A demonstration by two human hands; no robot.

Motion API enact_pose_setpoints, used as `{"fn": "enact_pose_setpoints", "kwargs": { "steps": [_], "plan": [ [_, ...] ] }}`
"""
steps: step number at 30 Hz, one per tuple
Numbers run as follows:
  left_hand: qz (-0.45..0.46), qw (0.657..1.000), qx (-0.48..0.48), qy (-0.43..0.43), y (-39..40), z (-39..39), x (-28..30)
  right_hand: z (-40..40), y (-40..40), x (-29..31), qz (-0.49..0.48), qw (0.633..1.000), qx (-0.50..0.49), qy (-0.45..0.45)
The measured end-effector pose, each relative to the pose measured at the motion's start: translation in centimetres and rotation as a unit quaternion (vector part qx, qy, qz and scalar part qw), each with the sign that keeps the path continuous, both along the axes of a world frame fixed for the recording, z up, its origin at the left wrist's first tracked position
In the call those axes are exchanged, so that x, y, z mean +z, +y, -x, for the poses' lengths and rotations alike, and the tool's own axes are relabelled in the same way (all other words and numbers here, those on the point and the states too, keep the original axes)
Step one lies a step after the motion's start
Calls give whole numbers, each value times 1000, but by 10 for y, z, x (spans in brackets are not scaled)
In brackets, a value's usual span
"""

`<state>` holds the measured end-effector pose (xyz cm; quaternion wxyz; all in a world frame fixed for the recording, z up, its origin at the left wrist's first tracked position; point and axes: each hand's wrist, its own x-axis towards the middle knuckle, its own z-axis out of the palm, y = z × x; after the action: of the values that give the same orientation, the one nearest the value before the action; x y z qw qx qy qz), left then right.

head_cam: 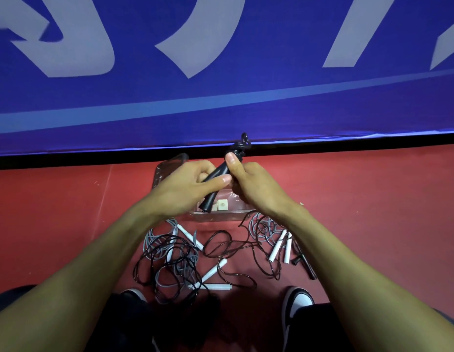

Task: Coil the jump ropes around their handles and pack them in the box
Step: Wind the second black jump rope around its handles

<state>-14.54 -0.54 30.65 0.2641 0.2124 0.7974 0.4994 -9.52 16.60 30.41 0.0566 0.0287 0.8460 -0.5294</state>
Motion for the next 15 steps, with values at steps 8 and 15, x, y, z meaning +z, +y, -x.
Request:
{"fn": "enact_pose_setpoints", "kwargs": {
  "steps": [8,15],
  "plan": [
    [-42,998,31,-23,0,-5,-1,-2,-3,-5,-115,993,3,15],
    [107,976,10,188,9,-11,-8,0,-6,-3,-40,998,-56,13]
  ]
}}
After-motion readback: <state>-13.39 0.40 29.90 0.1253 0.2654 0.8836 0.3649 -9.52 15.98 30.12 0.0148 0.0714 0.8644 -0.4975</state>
